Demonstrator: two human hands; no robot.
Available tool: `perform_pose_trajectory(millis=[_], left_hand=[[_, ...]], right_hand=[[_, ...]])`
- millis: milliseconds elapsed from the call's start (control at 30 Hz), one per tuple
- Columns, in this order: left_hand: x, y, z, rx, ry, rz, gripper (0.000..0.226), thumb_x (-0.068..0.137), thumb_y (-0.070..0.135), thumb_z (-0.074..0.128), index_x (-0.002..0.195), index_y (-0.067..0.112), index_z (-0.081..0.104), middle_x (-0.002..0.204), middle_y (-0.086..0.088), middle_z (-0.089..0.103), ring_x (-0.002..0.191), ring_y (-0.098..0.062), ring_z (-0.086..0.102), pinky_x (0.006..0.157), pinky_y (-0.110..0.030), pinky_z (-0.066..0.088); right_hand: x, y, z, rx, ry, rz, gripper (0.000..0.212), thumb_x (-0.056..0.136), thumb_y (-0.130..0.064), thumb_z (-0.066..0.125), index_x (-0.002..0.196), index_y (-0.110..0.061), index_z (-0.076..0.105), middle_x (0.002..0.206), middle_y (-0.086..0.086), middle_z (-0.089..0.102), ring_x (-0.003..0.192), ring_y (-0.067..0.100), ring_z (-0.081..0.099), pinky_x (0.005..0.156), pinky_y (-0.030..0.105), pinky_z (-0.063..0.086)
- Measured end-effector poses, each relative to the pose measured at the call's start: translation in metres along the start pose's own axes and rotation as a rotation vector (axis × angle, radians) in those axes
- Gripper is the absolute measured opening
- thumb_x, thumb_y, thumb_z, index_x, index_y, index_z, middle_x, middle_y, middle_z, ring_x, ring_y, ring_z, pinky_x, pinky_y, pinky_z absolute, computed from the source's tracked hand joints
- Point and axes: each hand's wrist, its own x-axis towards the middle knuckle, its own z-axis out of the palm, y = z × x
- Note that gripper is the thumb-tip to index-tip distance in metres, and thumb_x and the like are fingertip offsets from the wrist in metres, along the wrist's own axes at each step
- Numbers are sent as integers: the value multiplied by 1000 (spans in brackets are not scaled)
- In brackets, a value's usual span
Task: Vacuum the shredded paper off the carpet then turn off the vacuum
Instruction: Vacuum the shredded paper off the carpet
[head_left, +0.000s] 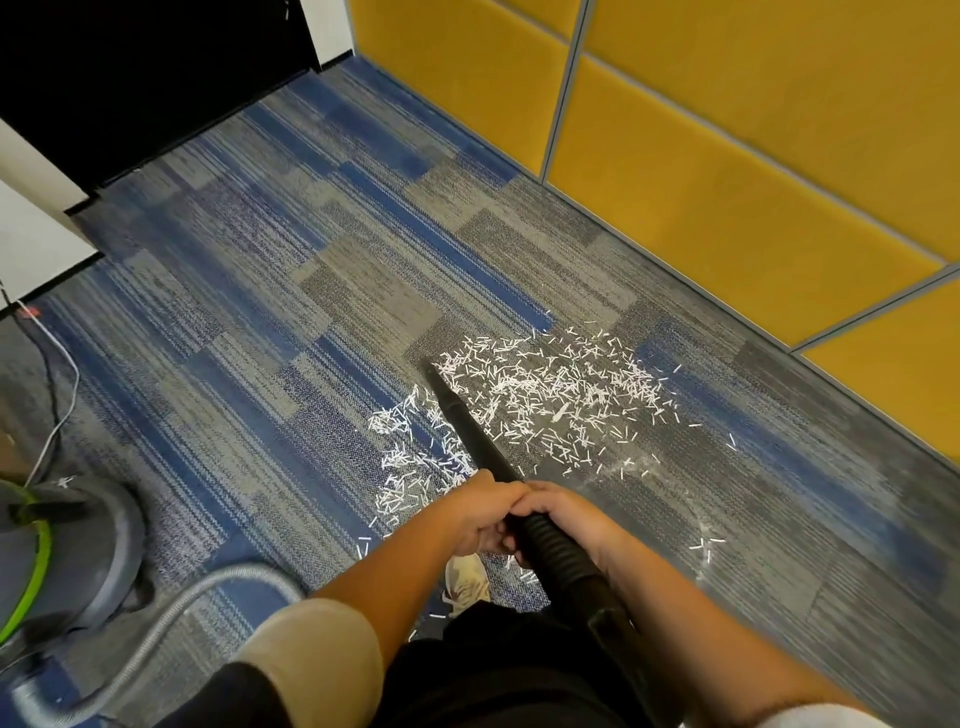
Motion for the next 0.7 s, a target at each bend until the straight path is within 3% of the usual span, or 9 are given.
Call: perform_pose_trajectory(millis=[333,433,600,700], left_hand=[[-1,1,1,11,-7,7,23,96,15,50,110,3,38,65,-10,49,47,-16,48,50,-30,50],[1,-1,5,28,-12,7,28,96,16,50,117,3,37,67,-10,50,45,-15,49,45,-26,50],[1,-4,12,35,-29,19,30,95,16,50,120,3,39,68,-10,55,39,-12,51,41,-25,49],[0,-8,9,32,-18,12,33,96,17,49,123,4,37,70,-10,53,39,-12,50,41,-24,49]], right_hand=[[1,1,0,-20,-17,-13,26,84,9,44,106,-4,46,66,19,52,39,23,55,37,26,48],[-2,6,-4,-19,11,-14,28,85,8,44,110,-5,47,66,19,52,39,23,55,36,27,48],[-8,9,-6,4,16,-35,15,84,10,41,93,-1,48,61,18,52,37,23,53,35,25,47],[-5,13,-5,-12,31,-33,19,83,9,43,98,-3,46,60,19,52,38,24,54,36,26,47]])
